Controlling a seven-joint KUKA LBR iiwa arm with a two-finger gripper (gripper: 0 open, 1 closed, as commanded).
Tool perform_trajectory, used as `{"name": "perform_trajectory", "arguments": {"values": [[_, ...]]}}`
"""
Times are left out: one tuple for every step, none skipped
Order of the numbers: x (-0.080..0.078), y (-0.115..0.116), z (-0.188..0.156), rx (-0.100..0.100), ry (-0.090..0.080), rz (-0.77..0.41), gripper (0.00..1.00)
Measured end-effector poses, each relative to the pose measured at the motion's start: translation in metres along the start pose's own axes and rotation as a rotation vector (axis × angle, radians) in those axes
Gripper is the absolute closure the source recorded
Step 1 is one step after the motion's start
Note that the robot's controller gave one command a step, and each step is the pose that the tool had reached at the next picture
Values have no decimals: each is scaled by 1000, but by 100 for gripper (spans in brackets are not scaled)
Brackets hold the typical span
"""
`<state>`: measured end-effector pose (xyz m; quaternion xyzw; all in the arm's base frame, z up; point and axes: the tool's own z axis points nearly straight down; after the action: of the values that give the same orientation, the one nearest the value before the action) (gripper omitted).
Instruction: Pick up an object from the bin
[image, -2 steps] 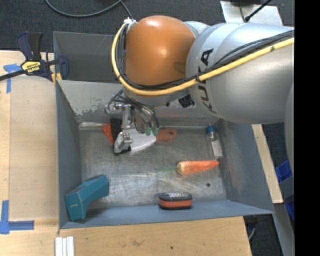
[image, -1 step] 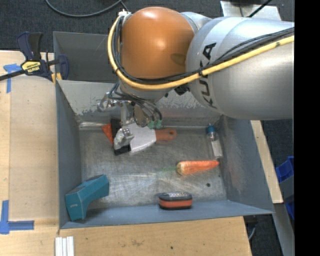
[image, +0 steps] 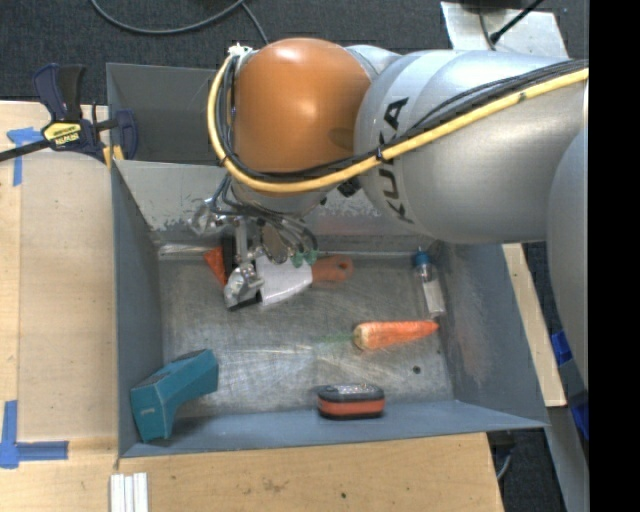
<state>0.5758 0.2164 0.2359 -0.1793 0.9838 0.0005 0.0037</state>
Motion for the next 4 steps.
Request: {"name": "perform_trajectory", "arguments": {"values": [[7, 5, 57, 0, 0, -166, 0], [40, 15, 81, -2, 12, -315, 0], [25, 12, 123, 0, -4, -403, 0], [23, 13, 138, -1, 1, -403, 0]]}}
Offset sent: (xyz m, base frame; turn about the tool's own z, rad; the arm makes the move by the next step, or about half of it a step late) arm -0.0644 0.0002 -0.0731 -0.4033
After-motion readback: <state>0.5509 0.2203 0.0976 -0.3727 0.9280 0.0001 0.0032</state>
